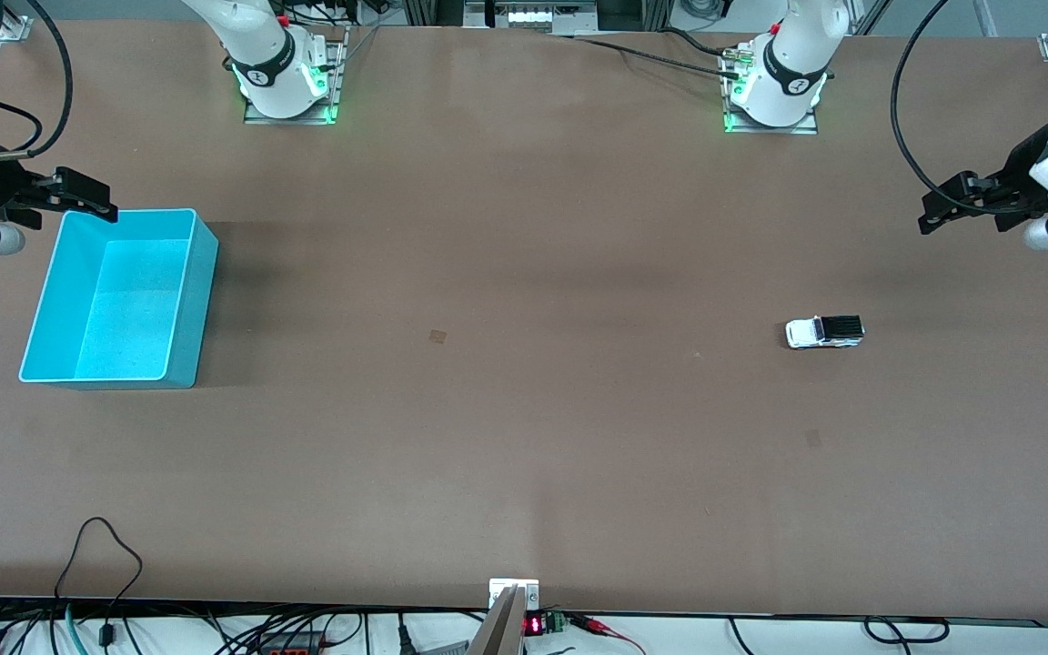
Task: Wind and store white jeep toy
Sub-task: 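Lower the left gripper onto the white toy jeep and grasp it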
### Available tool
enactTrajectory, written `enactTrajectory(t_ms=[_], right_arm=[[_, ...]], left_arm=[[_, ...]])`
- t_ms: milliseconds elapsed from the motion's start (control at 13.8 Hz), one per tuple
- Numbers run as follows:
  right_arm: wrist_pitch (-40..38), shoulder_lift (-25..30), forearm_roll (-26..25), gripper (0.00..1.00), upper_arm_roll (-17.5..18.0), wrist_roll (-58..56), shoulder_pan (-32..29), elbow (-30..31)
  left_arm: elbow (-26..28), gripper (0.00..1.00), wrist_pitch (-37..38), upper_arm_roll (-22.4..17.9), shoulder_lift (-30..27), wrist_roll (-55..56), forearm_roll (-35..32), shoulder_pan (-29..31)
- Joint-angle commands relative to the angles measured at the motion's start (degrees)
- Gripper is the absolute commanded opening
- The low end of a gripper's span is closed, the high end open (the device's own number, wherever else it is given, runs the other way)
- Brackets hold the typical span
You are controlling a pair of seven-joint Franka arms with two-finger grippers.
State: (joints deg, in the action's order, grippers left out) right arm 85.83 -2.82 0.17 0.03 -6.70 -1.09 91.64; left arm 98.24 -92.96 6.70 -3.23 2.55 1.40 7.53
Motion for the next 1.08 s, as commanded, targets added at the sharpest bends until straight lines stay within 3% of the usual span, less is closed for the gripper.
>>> enactTrajectory(t_ms=[0, 434, 1012], right_arm=[[-0.6, 0.2, 0.7, 1.00, 0.0, 0.0, -0.3, -0.1], [-0.2, 0.2, -0.1, 1.00, -0.1, 0.7, -0.4, -0.8], [0.3, 0.1, 0.0, 1.00, -0.1, 0.6, -0.6, -0.8]], left_arm=[[-1.0, 1.00, 1.6, -0.1, -0.4, -1.4, -0.2, 0.2], [1.3, 1.00, 0.1, 0.2, 1.1, -1.4, -0.2, 0.0], [8.1, 1.00, -9.8, 0.8, 9.4, -7.6, -0.4, -1.2]])
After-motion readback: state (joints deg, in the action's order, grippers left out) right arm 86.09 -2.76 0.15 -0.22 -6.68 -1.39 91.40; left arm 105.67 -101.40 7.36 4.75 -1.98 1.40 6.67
